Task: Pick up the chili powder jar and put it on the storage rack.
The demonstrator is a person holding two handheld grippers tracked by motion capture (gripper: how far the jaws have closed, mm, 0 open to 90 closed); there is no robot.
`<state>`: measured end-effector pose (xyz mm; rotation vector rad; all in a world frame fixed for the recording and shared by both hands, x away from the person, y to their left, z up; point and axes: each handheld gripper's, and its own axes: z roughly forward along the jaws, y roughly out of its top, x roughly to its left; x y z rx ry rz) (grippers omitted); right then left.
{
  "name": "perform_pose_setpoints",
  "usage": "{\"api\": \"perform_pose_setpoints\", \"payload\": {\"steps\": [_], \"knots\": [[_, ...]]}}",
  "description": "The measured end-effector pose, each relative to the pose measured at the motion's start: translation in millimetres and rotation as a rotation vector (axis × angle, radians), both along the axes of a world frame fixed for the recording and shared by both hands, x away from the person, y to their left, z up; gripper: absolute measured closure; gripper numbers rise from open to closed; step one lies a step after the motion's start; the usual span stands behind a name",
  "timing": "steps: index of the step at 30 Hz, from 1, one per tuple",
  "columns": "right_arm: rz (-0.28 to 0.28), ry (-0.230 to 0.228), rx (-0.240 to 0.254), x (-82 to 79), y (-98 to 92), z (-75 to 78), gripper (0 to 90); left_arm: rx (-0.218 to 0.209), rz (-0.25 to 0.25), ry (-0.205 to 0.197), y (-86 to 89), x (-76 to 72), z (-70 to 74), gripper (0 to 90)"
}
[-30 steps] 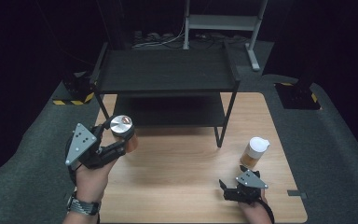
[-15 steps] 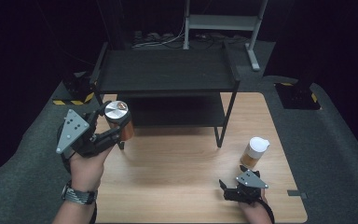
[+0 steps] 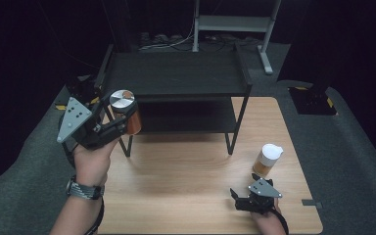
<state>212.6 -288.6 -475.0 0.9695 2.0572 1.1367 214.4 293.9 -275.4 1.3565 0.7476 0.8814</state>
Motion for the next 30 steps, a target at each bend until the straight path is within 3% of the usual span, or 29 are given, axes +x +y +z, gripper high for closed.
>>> {"api": "perform_pose_setpoints", "payload": {"steps": [14, 25, 30], "knots": [[0.002, -0.004, -0.003, -0.5, 0.1, -0.3, 1.7, -0.015, -0.006, -0.037, -3.9, 19.5, 29.2, 34.6], [0.001, -0.004, 0.004, -0.7, -0.7, -0.7, 1.7, 0.005, 0.003, -0.05, -13.1, 42.7, 53.4, 34.6], [0.002, -0.005, 0.003, -1.0, -0.3, -0.8, 1.7, 0.01, 0.014, -0.049, -23.2, 53.0, 58.0, 34.6]]}}
